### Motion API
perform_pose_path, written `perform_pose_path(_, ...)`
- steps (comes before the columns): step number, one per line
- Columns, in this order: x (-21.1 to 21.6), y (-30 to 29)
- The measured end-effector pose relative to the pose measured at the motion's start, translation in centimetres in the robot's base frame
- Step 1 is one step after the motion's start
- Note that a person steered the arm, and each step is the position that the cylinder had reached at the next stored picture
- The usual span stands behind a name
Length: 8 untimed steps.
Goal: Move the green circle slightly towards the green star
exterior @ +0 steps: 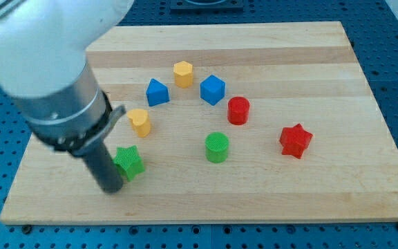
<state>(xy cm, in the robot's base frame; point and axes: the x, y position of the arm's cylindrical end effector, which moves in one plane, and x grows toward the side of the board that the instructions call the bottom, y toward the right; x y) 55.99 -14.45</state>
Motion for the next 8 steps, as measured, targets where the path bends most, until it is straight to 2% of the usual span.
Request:
perform_pose_path(2, -0.9, 0.0)
perform_pose_path(3, 3.8, 4.1)
perform_pose_path(4, 5.9, 7.5)
perform_pose_path(5, 5.6, 11.0)
perform_pose_path(6, 0.6, 16.3)
perform_pose_path(8, 0.8, 19.0)
